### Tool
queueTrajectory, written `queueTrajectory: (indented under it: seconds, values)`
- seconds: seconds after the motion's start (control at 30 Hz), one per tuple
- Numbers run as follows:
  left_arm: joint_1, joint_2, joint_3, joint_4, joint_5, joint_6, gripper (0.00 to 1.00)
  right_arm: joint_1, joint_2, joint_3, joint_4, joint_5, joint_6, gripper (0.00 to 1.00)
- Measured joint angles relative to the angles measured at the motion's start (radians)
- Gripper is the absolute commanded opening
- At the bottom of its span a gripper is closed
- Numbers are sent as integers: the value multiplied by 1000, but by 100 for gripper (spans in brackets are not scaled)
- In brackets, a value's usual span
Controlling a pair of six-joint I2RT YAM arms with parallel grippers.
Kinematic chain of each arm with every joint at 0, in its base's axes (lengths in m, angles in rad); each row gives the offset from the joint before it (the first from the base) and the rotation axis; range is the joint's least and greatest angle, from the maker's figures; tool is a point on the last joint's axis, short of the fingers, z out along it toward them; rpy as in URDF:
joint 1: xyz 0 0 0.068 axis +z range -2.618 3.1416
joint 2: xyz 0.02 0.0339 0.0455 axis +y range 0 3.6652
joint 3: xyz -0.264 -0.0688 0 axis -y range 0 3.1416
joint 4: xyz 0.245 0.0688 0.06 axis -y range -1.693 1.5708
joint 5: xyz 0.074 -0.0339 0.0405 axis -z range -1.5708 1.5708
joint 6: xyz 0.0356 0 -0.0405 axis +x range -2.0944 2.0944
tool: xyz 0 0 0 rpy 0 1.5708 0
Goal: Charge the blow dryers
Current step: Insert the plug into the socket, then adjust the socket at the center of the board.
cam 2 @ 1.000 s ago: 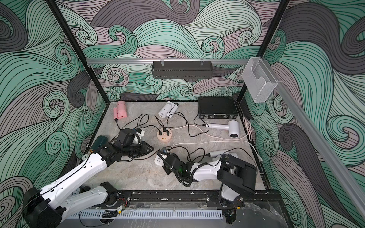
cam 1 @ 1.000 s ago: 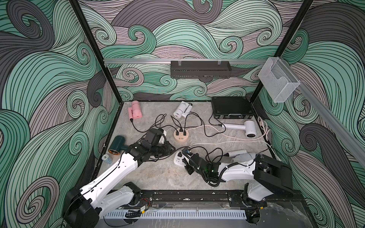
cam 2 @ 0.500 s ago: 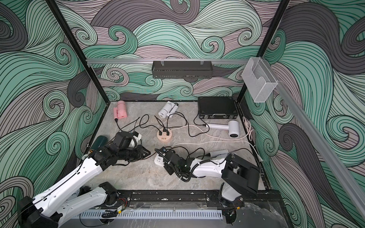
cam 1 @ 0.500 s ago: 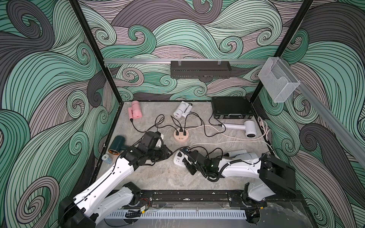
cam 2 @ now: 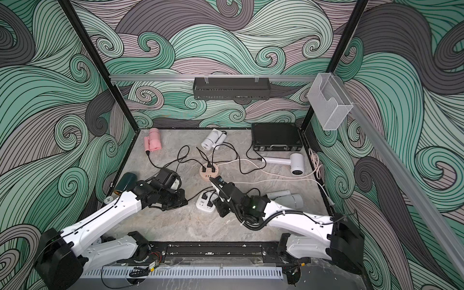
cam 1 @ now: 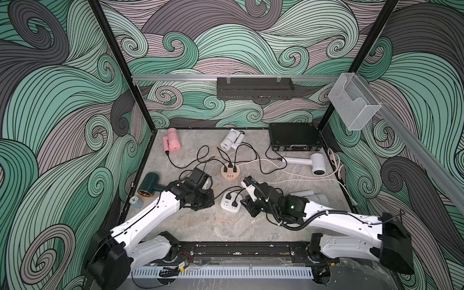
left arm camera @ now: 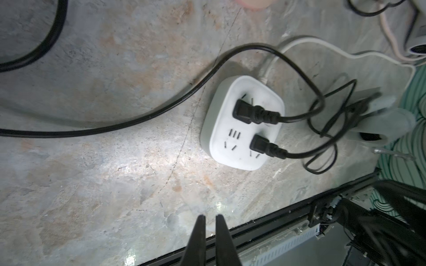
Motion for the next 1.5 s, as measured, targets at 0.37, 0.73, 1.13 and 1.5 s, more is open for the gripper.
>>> queueTrajectory:
  seconds: [0.37,0.73,1.13,1.5]
  values:
    - [0,250,29,66,-7,84,5,-145,-71,85,-142,13,74,39]
    - [0,432,143,112,-43,166,5,-256,203,278,-187,-95,50,41]
    - [-17,514,124,173,-37,110,4,-457,381,415,-226,-349,-35,44]
    - [-93,513,127,169,-20,-16,4,-493,470,440,-195,-419,-55,49]
